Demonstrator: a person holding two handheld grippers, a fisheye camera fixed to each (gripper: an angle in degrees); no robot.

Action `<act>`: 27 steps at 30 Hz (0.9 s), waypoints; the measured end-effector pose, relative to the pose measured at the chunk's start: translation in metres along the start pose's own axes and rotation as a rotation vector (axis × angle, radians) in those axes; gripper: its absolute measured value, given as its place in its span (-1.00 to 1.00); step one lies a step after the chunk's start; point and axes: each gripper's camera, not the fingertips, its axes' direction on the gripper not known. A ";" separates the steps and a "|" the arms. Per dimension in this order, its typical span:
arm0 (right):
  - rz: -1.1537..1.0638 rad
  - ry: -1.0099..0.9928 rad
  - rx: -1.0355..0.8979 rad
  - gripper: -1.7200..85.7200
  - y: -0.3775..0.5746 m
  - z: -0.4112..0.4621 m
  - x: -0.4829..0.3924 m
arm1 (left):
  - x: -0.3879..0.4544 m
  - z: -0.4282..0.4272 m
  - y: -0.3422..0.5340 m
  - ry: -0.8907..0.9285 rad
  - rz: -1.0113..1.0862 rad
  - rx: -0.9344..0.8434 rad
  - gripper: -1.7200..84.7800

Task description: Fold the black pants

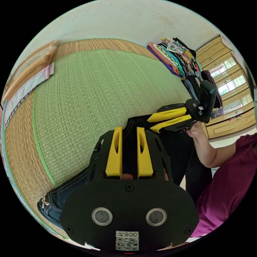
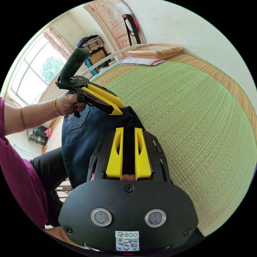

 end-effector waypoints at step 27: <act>0.045 0.144 0.025 -0.95 -0.076 -0.046 0.008 | -0.116 -0.091 0.062 0.169 -0.117 0.122 -0.91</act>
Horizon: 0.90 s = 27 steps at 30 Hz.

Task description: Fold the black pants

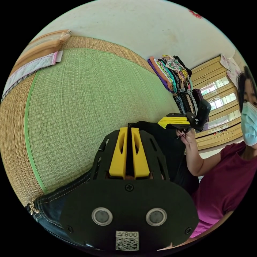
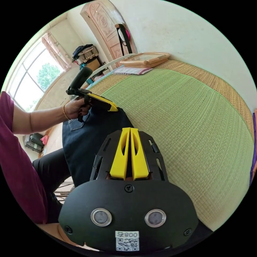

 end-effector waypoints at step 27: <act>0.141 -0.048 0.092 -0.96 0.077 -0.014 0.044 | 0.040 -0.001 0.025 -0.045 0.019 0.090 -0.96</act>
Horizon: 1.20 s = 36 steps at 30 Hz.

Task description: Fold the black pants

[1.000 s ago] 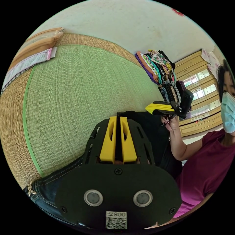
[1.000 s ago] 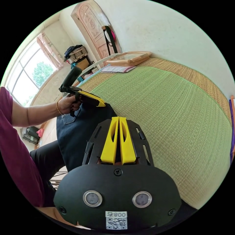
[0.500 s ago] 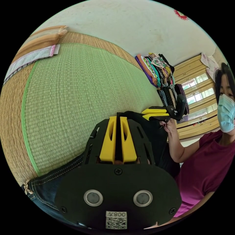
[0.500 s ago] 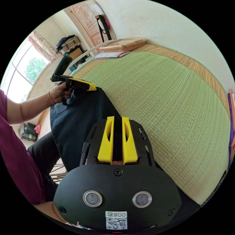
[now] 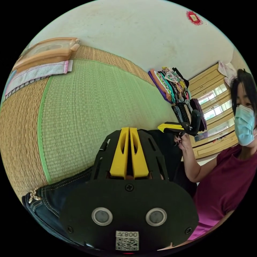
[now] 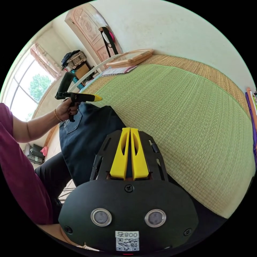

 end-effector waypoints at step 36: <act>0.752 0.345 0.309 -0.92 0.509 -0.139 0.080 | 0.286 0.311 0.010 0.229 0.234 -0.284 -0.92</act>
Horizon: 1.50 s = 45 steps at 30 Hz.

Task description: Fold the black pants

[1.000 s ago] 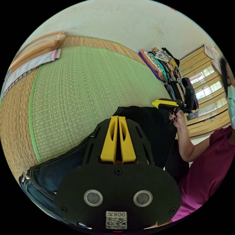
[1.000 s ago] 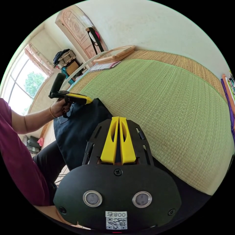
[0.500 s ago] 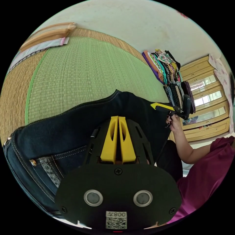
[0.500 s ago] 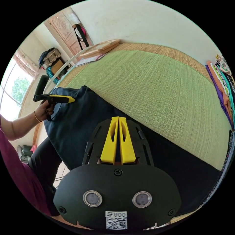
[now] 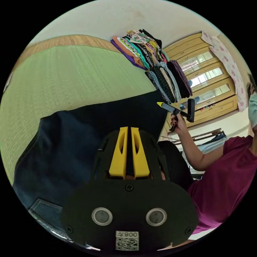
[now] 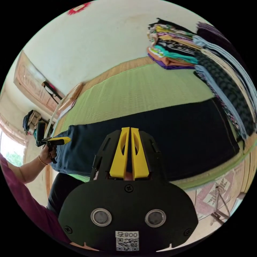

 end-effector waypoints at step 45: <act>0.520 -0.329 0.423 -0.87 0.303 -0.081 0.422 | 0.238 0.508 -0.252 0.082 0.273 -0.321 -0.93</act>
